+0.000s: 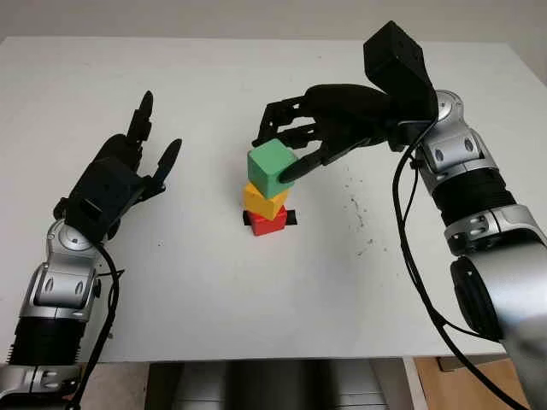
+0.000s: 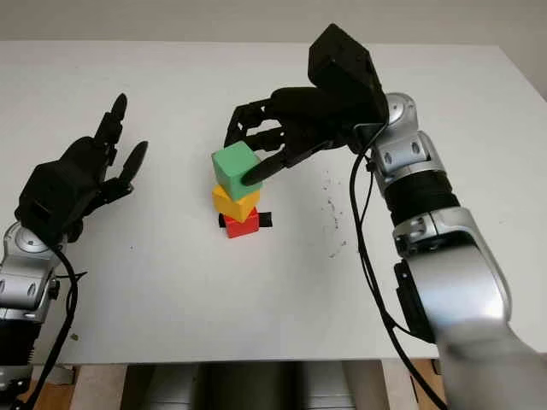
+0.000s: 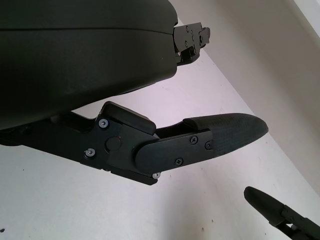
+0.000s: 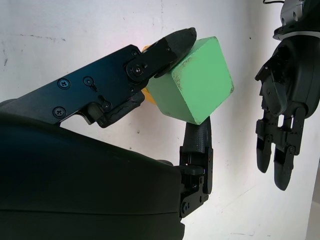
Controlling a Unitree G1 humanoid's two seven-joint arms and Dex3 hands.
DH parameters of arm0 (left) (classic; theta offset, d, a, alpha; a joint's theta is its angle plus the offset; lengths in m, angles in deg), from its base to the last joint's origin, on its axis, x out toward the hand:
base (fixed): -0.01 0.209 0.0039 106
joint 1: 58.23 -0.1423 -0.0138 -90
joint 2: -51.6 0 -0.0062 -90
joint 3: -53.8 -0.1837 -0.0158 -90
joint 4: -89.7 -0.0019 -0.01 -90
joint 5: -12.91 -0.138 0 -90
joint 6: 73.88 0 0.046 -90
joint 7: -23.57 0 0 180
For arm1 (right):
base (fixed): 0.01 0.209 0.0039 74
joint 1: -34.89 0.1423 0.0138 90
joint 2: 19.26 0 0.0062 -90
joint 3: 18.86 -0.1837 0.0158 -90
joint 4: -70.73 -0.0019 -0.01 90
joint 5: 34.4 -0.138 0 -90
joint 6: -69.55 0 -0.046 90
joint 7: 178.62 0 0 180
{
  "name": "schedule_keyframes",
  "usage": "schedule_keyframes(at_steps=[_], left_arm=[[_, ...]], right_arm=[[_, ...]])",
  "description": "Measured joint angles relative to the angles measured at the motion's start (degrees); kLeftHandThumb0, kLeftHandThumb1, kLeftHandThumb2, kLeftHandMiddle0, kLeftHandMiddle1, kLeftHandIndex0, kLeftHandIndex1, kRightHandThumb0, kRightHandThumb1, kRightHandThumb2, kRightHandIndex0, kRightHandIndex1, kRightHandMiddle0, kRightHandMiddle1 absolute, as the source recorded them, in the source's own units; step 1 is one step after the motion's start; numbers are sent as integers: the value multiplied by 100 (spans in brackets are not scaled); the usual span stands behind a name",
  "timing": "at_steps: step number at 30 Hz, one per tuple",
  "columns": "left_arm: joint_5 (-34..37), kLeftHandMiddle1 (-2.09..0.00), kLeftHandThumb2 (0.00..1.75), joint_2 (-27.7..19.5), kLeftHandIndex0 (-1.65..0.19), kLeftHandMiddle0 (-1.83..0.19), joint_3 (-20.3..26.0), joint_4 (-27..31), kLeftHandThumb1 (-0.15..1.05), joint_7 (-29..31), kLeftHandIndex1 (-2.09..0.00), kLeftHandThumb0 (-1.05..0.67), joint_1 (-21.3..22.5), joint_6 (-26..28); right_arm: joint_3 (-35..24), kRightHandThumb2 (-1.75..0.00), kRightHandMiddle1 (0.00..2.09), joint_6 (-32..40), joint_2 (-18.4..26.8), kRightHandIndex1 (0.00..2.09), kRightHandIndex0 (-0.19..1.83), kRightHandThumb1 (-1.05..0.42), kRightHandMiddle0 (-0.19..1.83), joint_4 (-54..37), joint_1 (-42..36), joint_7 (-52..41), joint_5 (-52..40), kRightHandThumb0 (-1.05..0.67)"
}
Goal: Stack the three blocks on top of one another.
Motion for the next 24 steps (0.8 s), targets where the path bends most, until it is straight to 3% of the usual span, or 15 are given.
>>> schedule_keyframes(at_steps=[3,6,7,10,12,16,24], left_arm=[[0,-3,68,0,19,19,0,0,105,0,-3,-81,-1,-1],[2,-3,67,0,19,19,0,0,105,0,-4,-81,-1,-3],[2,-3,67,0,19,18,0,0,105,-1,-4,-81,-1,-3],[1,-4,67,0,19,19,0,-1,105,-13,-4,-82,-1,-27],[15,-3,67,0,19,19,0,-1,105,-12,-3,-82,-1,-62],[25,-3,66,0,19,19,3,-4,105,-11,-3,-83,-1,-81],[30,0,66,1,19,19,9,-4,105,-6,-2,-83,-3,-3]], right_arm=[[0,-5,157,-63,0,5,25,-95,26,-8,-2,39,48,-50],[8,-5,126,-63,3,3,16,-92,7,-8,-5,32,83,-57],[15,-5,97,-54,5,2,5,-91,-2,-8,-16,12,87,-62],[33,-5,37,29,10,3,-13,-89,-10,-19,-46,-74,87,-72],[26,-5,20,85,35,1,-17,-88,-17,-151,-88,-94,63,-77],[-111,-6,3,184,98,0,-19,-90,-19,-548,-184,-198,-154,-78],[-323,-6,0,409,359,0,-19,-90,-19,-1357,-435,-513,-556,-85]])
